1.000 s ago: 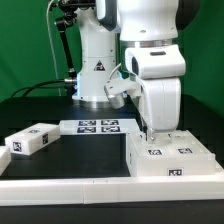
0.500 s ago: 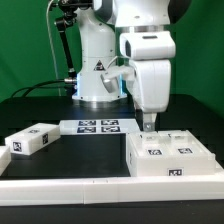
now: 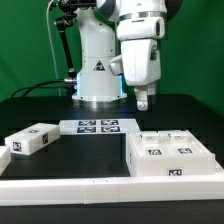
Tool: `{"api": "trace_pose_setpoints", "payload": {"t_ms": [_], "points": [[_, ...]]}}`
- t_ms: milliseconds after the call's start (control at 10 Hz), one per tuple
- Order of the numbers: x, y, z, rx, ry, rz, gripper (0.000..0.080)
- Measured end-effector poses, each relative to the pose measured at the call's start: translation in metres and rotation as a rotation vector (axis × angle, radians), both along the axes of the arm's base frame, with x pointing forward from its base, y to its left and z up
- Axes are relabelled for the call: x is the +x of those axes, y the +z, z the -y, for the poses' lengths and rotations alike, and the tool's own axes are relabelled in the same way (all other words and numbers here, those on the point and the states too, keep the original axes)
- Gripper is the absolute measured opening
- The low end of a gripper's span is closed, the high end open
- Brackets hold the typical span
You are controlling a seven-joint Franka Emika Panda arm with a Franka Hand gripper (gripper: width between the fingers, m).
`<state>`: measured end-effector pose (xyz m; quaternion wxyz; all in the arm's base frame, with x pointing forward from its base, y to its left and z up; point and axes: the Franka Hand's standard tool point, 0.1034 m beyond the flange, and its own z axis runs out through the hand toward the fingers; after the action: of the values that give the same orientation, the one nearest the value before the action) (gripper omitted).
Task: Assemble cabinet
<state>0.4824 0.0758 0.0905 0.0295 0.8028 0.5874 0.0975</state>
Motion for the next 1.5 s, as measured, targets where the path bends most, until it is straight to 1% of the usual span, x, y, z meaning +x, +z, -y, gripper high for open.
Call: {"api": "trace_pose_setpoints", "payload": {"t_ms": [100, 400, 600, 800, 1000, 1100, 1200, 1500], "points": [[-0.002, -0.004, 0.004, 0.001, 0.013, 0.001, 0.0796], [-0.002, -0.004, 0.003, 0.006, -0.009, -0.002, 0.0796], [-0.002, -0.004, 0.003, 0.022, -0.089, -0.008, 0.0796], [-0.006, -0.007, 0.002, 0.081, -0.359, -0.034, 0.0796], [-0.006, -0.007, -0.005, 0.132, -0.612, -0.066, 0.0796], [-0.007, -0.007, -0.007, 0.149, -0.729, -0.094, 0.0796], [-0.006, -0.007, -0.01, 0.142, -0.758, -0.117, 0.0796], [-0.006, -0.007, -0.012, 0.191, -0.972, -0.139, 0.0796]]}}
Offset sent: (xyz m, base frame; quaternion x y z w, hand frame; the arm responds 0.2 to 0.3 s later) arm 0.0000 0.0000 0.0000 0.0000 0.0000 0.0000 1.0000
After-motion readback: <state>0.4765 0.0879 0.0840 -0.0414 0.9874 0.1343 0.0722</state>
